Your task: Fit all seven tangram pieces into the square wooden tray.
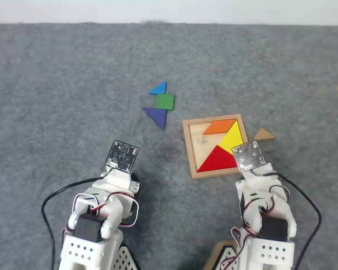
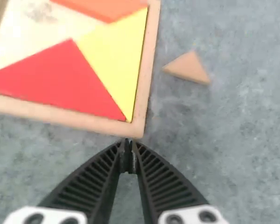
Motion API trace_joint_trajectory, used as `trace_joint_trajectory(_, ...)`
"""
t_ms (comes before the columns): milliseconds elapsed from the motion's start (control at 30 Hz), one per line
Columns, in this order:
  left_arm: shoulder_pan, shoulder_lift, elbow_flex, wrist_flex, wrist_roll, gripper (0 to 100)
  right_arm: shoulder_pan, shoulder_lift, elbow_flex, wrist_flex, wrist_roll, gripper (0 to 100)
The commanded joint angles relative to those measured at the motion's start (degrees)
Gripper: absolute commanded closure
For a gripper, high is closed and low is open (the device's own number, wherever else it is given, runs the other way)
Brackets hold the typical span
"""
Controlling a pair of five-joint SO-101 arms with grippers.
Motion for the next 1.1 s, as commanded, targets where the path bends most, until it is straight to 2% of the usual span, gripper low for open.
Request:
trace_joint_trajectory(0, -0.1, -1.1, -0.6, 0.3, 0.5, 96, -0.9, 1.4, -8.1, -1.4, 0.3, 94.6)
trace_joint_trajectory(167, -0.1, -1.1, -0.6, 0.3, 0.5, 96, -1.3, 18.0, -21.5, -2.1, -0.2, 92.4)
trace_joint_trajectory(300, -0.1, -1.1, -0.6, 0.3, 0.5, 96, -1.3, 44.3, -40.8, -0.6, 0.0, 91.1)
trace_joint_trajectory(400, -0.1, -1.1, -0.6, 0.3, 0.5, 96, -1.3, 66.2, -57.3, 5.4, -1.6, 86.8)
trace_joint_trajectory(500, -0.1, -1.1, -0.6, 0.3, 0.5, 96, -1.4, 84.5, -70.2, 9.9, -8.9, 81.6)
trace_joint_trajectory(567, -0.1, -1.1, -0.6, 0.3, 0.5, 96, -1.3, 93.9, -76.1, 10.6, -16.4, 80.9)
trace_joint_trajectory(700, -0.1, -1.1, -0.6, 0.3, 0.5, 96, -1.3, 106.2, -84.5, 10.6, -35.6, 85.3)
trace_joint_trajectory(833, -0.1, -1.1, -0.6, 0.3, 0.5, 96, -1.4, 111.3, -90.0, 10.7, -58.2, 87.2)
trace_joint_trajectory(1000, -0.1, -1.1, -0.6, 0.3, 0.5, 96, -1.2, 112.9, -92.5, 10.7, -69.0, 71.9)
trace_joint_trajectory(1067, -0.1, -1.1, -0.6, 0.3, 0.5, 96, -0.2, 113.4, -92.2, 10.7, -71.8, 69.1)
